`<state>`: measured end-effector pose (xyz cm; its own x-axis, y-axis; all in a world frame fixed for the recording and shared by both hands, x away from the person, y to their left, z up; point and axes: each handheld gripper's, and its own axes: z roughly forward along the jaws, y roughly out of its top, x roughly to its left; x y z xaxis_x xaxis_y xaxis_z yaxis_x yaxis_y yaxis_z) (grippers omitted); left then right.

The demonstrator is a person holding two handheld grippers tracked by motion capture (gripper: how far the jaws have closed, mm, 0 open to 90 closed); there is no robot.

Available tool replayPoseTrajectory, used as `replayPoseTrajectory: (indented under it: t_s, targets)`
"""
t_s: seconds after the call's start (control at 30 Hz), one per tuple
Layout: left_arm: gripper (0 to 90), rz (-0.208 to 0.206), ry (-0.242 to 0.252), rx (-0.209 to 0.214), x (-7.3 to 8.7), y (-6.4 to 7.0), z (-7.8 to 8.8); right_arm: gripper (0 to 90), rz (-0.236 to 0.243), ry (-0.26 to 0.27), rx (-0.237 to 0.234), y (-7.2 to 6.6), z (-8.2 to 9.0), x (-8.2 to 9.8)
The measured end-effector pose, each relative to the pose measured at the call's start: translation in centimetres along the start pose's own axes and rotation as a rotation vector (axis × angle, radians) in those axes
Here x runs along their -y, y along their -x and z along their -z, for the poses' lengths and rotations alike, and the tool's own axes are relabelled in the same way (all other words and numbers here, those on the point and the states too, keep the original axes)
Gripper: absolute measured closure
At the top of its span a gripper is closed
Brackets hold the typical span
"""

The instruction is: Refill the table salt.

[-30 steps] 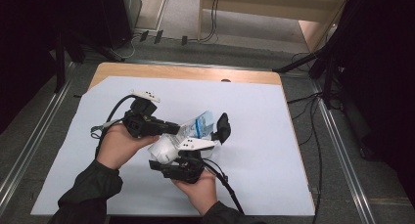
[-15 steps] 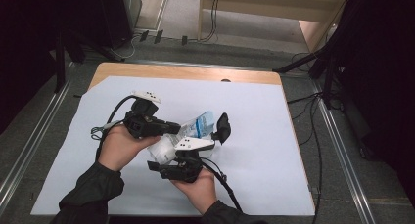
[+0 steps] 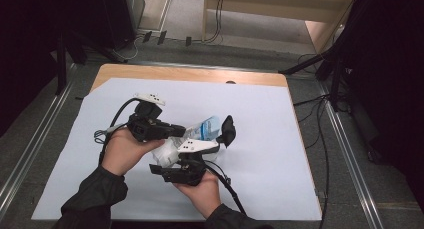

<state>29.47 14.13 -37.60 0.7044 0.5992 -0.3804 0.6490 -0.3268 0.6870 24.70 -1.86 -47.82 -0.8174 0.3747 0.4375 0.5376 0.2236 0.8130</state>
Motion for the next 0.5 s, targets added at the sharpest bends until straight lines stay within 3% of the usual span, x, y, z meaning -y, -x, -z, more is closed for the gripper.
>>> replayPoseTrajectory:
  t_s: [0.3,0.5]
  targets:
    - [87.3,0.002,0.015,0.018,-0.07,-0.13,0.02,59.6,-0.023,0.018,-0.004,0.15,0.29,-0.18]
    - [87.2,-0.002,0.018,0.02,-0.11,-0.07,0.0,60.4,-0.013,0.022,-0.001,0.16,0.41,-0.23]
